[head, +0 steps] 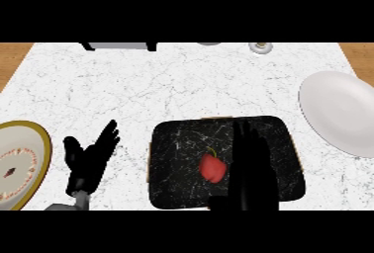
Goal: Pick the bell pepper from the tray and place it in the plate
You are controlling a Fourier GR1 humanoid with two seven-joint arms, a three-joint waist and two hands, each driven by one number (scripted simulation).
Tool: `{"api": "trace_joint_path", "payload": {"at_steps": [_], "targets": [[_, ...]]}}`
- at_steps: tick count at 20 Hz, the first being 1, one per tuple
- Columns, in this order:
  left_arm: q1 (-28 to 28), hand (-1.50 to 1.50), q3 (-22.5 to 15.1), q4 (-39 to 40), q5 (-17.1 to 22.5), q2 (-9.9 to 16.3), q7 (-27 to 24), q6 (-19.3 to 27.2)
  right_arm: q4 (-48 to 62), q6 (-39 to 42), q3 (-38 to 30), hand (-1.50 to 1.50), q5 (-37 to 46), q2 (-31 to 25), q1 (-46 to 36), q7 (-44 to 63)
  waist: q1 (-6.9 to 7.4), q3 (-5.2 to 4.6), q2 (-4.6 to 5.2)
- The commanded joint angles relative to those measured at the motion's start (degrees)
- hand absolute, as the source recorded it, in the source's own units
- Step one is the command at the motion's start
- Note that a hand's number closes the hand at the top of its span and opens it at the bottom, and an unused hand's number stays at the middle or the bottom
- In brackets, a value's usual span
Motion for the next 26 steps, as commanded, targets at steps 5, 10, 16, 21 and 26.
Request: {"api": "trace_joint_path", "payload": {"at_steps": [5, 10, 16, 21, 26], "targets": [[0.7, 0.00, -0.3, 1.8, -1.8, -1.7, -1.6, 0.8, 9.8, -3.5, 6.1, -1.50, 0.0, 4.6, -5.4, 14.6, -0.16, 0.06, 0.02], [0.9, 0.00, -0.7, 0.2, -1.7, -1.9, -0.4, 0.6, 12.3, 1.4, 1.7, -1.50, 1.5, 4.6, -6.8, 15.0, -0.35, 0.06, -0.04], [-1.3, 0.00, 1.3, 0.2, -1.3, -0.6, 1.1, 0.0, 13.5, 1.8, 0.9, -1.50, 1.8, 4.7, -5.1, 13.9, -0.66, 0.08, -0.03], [-0.8, 0.00, 1.4, 1.0, -0.6, -0.9, 0.1, -1.9, 19.4, -2.6, 0.4, -1.50, -1.4, 4.7, -6.0, 12.7, -0.29, 0.09, 0.07], [2.1, 0.00, 0.8, -0.3, -1.2, -1.3, -0.7, -2.3, 23.5, -3.9, 0.2, -1.50, -3.2, 4.7, -7.3, 12.2, 0.03, 0.10, 0.09]]}}
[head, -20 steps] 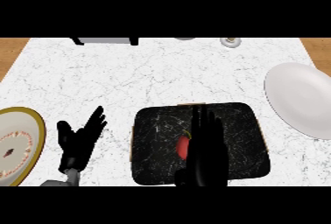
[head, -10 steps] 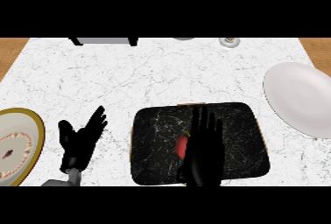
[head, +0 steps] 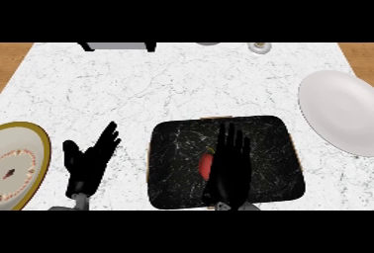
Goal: Pick the bell pepper from the tray and place it in the plate
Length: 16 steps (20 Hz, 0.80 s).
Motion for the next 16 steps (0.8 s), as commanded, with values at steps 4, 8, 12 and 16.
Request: {"api": "trace_joint_path", "payload": {"at_steps": [4, 8, 12, 16], "targets": [[-0.1, 0.00, 2.5, 0.0, 1.9, 2.1, 1.3, -3.1, 9.5, 1.1, 1.8, 1.50, -4.2, 0.9, -6.0, 8.1, 0.44, -0.08, 0.16], [-2.0, 0.00, 0.9, 1.6, -1.3, -1.0, 1.4, 0.5, 7.8, 3.1, 0.6, 1.50, -1.9, 0.9, -6.1, 7.7, -0.01, -0.08, 0.11], [-0.8, 0.00, 2.3, 1.3, -0.2, 0.3, 1.2, -1.5, 7.7, 2.1, 0.6, 1.50, 2.5, 0.9, -3.9, 5.1, -0.21, -0.08, 0.06], [3.2, 0.00, 1.7, -0.1, -0.7, -0.2, -0.4, -1.3, -7.7, -2.2, 5.2, 1.50, 0.7, -10.4, 8.7, -14.2, -1.03, -0.03, -0.21]]}}
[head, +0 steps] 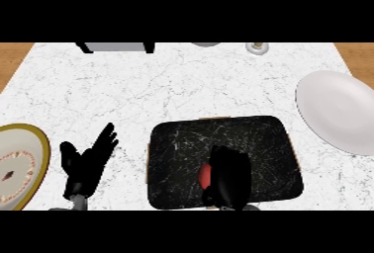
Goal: Pick the bell pepper from the tray and place it in the plate
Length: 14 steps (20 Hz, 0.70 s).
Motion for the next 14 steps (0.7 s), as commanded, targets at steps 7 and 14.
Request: {"api": "trace_joint_path", "payload": {"at_steps": [7, 14], "targets": [[1.8, 0.00, 0.6, 0.4, -0.4, -0.8, -0.6, 1.7, -27.4, -13.1, 14.6, 1.50, -9.5, -20.1, 13.9, -31.2, -2.31, 0.36, -0.29], [0.0, 0.00, 1.6, -1.2, 0.6, 0.2, 2.6, 1.3, -43.4, -30.5, 2.8, 1.50, -18.4, -37.7, 26.6, -40.9, -3.06, 0.40, 0.43]]}}
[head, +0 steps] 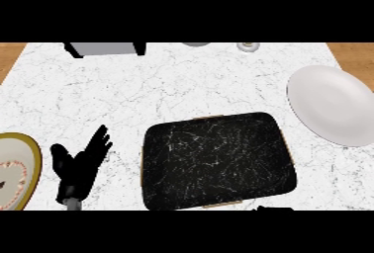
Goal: Pick the bell pepper from the tray and place it in the plate
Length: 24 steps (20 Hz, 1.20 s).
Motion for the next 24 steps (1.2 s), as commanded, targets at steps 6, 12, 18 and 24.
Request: {"api": "trace_joint_path", "payload": {"at_steps": [6, 12, 18, 24], "targets": [[-0.3, 0.00, -1.6, -0.6, -1.3, -1.1, 0.4, 0.4, -5.5, -18.7, -17.3, 1.50, -24.4, -12.2, 12.4, -12.3, 1.45, 0.02, 0.92], [-1.8, 0.00, -1.0, 0.1, 0.0, -1.6, 1.0, -0.3, 0.5, -21.6, -27.9, 1.50, -43.7, -12.1, 11.4, -22.3, 2.32, 0.12, 1.03], [-3.0, 0.00, -2.1, 3.8, -2.4, -3.1, -1.4, 0.7, 19.8, -16.7, -41.7, 1.50, -58.1, -10.0, 3.2, -36.7, 3.06, -0.03, 1.26], [-3.1, 0.00, -2.6, 3.3, -2.5, -3.1, -1.8, -0.2, 43.5, -5.0, -52.4, 1.50, -68.5, -9.9, -6.9, -49.3, 4.62, -0.06, 1.59]]}}
